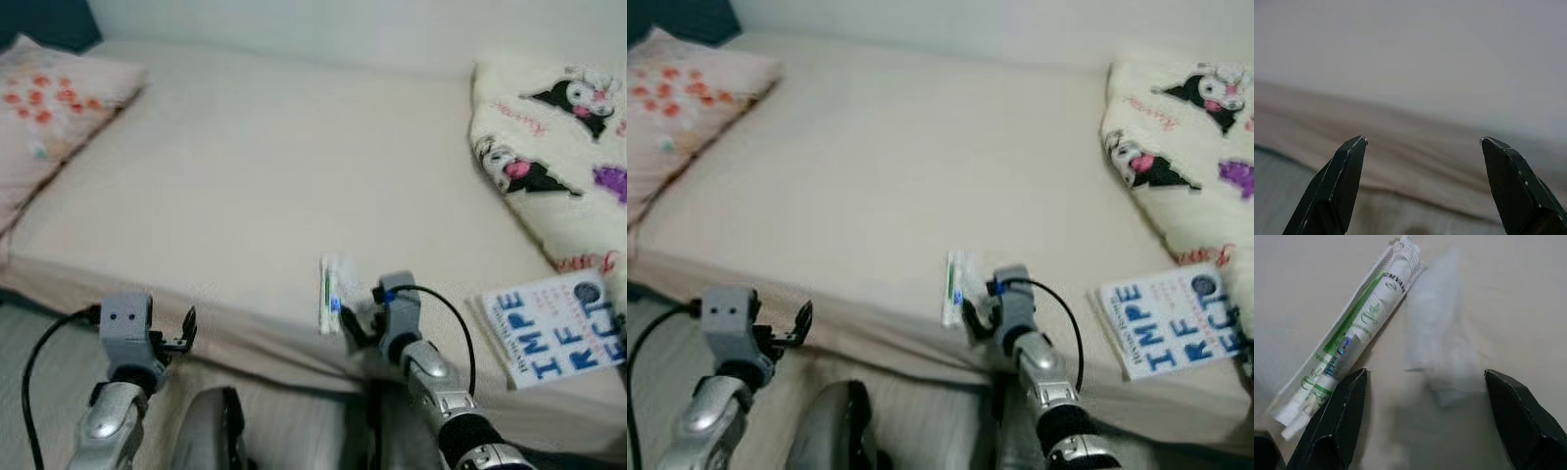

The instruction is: Clean up the room

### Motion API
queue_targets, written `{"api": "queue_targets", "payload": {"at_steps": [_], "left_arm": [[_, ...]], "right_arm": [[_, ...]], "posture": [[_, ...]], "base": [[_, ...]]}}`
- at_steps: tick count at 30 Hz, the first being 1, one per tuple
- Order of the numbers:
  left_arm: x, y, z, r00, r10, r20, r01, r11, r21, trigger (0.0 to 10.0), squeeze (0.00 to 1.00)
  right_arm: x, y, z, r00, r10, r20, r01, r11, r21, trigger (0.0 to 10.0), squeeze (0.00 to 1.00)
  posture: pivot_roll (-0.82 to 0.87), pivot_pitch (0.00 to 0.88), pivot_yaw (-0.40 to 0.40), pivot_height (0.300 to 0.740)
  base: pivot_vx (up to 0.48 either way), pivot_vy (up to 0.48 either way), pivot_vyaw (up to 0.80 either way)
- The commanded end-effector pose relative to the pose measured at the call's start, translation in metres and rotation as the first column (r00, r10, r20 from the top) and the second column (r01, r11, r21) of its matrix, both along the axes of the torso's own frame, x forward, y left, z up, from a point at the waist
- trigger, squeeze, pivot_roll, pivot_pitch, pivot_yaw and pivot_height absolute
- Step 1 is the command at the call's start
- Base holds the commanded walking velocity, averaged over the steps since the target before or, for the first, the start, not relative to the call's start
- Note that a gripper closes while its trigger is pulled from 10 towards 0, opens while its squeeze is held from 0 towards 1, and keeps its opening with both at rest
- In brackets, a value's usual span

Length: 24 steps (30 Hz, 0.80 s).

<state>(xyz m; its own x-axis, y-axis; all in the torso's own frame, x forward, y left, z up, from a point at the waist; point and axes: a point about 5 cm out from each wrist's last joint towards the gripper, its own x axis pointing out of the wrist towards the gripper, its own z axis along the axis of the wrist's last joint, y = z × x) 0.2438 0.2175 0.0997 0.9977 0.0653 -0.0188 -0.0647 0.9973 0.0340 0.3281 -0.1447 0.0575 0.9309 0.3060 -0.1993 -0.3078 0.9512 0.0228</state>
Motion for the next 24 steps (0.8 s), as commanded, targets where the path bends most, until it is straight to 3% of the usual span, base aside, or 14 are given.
{"api": "queue_targets", "payload": {"at_steps": [1, 6, 8, 12, 13, 14, 17, 19, 21, 23, 24], "left_arm": [[-0.008, -0.004, 0.008, 1.0, -0.023, -0.014, 0.023, 1.0, 0.012, 10.0, 0.0], [-0.01, -0.01, 0.012, 0.999, -0.04, -0.019, 0.04, 0.999, 0.009, 10.0, 0.0], [-0.013, -0.015, 0.013, 0.998, -0.052, -0.036, 0.053, 0.999, 0.006, 10.0, 0.0], [-0.016, -0.018, 0.014, 0.997, -0.062, -0.05, 0.062, 0.998, 0.004, 10.0, 0.0], [-0.019, -0.021, 0.015, 0.996, -0.069, -0.061, 0.07, 0.998, 0.004, 10.0, 0.0], [-0.019, -0.021, 0.015, 0.996, -0.069, -0.061, 0.07, 0.998, 0.004, 10.0, 0.0], [-0.021, -0.023, 0.015, 0.994, -0.074, -0.075, 0.074, 0.997, 0.004, 10.0, 0.0], [-0.021, -0.023, 0.015, 0.994, -0.074, -0.075, 0.074, 0.997, 0.004, 10.0, 0.0], [-0.022, -0.026, 0.015, 0.994, -0.078, -0.08, 0.078, 0.997, 0.001, 10.0, 0.0], [-0.022, -0.026, 0.015, 0.994, -0.078, -0.08, 0.078, 0.997, 0.001, 10.0, 0.0], [-0.022, -0.028, 0.014, 0.993, -0.08, -0.083, 0.08, 0.997, -0.002, 10.0, 0.0]], "right_arm": [[0.001, 0.009, 0.004, 1.0, 0.02, 0.021, -0.021, 0.999, 0.036, 10.0, 0.0], [0.005, 0.013, 0.007, 1.0, 0.02, 0.021, -0.02, 1.0, 0.011, 10.0, 0.0], [0.008, 0.012, 0.006, 1.0, 0.009, 0.007, -0.009, 0.999, -0.053, 10.0, 0.0], [0.011, 0.011, 0.008, 1.0, 0.009, 0.013, -0.008, 0.999, -0.051, 10.0, 0.0], [0.014, 0.013, 0.016, 0.999, 0.016, 0.041, -0.017, 1.0, 0.026, 10.0, 0.0], [0.014, 0.013, 0.016, 0.999, 0.016, 0.041, -0.017, 1.0, 0.026, 10.0, 0.0], [0.019, 0.015, 0.028, 0.996, 0.01, 0.085, -0.023, 0.988, 0.154, 10.0, 0.0], [0.019, 0.015, 0.028, 0.996, 0.01, 0.085, -0.023, 0.988, 0.154, 10.0, 0.0], [0.021, 0.014, 0.033, 0.996, -0.026, 0.081, 0.002, 0.958, 0.285, 10.0, 0.0], [0.021, 0.014, 0.033, 0.996, -0.026, 0.081, 0.002, 0.958, 0.285, 10.0, 0.0], [0.021, 0.015, 0.034, 0.997, -0.035, 0.069, 0.008, 0.932, 0.361, 10.0, 0.0]], "posture": [[0.08, 0.383, -0.004, 0.503], [0.07, 0.407, -0.006, 0.503], [0.07, 0.417, -0.007, 0.503], [0.08, 0.42, -0.008, 0.503], [0.08, 0.418, -0.008, 0.503], [0.08, 0.418, -0.008, 0.503], [0.08, 0.41, -0.01, 0.503], [0.08, 0.41, -0.01, 0.503], [0.07, 0.403, -0.014, 0.503], [0.07, 0.403, -0.014, 0.503], [0.07, 0.403, -0.017, 0.503]], "base": [[0.0, 0.0, 0.0], [0.0, 0.0, 0.0], [0.0, 0.0, 0.0], [0.0, 0.0, 0.0], [0.0, 0.0, 0.0], [0.0, 0.0, 0.0], [0.0, 0.0, 0.0], [0.0, 0.0, 0.0], [0.0, 0.0, 0.0], [0.0, 0.0, 0.0], [0.0, 0.0, 0.0]]}}
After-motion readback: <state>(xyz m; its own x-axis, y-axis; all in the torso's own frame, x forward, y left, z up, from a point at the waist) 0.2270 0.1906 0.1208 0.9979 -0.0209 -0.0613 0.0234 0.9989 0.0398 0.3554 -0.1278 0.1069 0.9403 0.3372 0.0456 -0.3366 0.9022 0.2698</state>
